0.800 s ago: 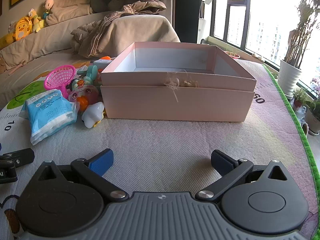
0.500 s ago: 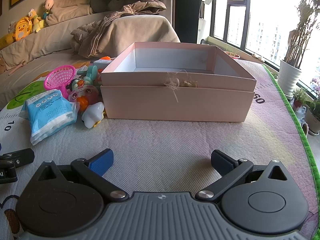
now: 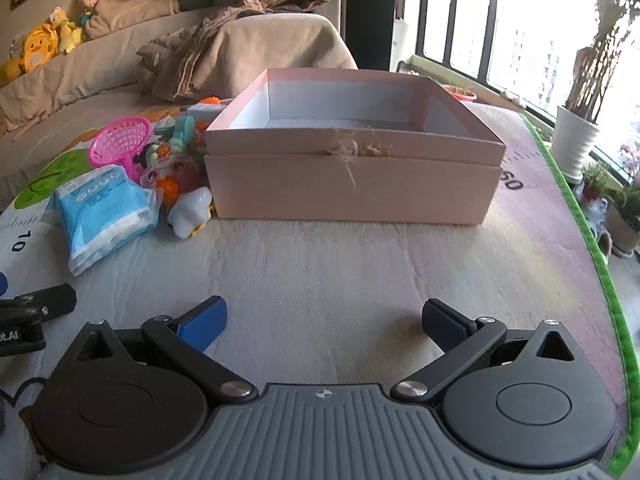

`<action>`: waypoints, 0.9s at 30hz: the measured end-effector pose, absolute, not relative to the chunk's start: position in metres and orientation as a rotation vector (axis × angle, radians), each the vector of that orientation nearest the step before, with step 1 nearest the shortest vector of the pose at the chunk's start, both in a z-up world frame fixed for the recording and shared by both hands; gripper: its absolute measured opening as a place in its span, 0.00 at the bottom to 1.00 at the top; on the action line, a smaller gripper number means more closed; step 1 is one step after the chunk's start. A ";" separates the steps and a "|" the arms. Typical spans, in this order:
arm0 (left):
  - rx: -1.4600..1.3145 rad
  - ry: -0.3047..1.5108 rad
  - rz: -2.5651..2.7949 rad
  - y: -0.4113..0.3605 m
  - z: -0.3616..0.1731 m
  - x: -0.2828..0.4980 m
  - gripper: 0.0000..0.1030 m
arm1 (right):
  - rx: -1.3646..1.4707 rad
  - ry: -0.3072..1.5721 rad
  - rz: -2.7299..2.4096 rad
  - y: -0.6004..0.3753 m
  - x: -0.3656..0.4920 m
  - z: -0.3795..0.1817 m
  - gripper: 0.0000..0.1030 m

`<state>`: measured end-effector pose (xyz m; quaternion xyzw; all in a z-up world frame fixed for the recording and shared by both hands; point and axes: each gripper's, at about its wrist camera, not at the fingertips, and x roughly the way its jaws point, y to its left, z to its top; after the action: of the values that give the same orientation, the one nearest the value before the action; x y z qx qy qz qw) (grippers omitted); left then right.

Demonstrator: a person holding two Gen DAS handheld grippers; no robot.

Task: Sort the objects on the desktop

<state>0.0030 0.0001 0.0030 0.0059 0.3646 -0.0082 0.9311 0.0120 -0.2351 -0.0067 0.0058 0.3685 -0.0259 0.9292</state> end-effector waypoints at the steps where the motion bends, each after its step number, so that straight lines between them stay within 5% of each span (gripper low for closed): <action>1: 0.012 0.750 -0.018 0.000 0.003 0.003 1.00 | 0.014 0.758 -0.054 -0.235 0.012 -0.007 1.00; 27: 0.190 0.651 -0.103 -0.022 0.025 0.053 1.00 | -0.065 0.697 0.072 -0.240 0.002 0.007 1.00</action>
<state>0.0527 -0.0219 0.0249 0.0930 0.3193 -0.0505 0.9417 0.0019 -0.2398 0.0068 -0.0317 0.3412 0.0352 0.9388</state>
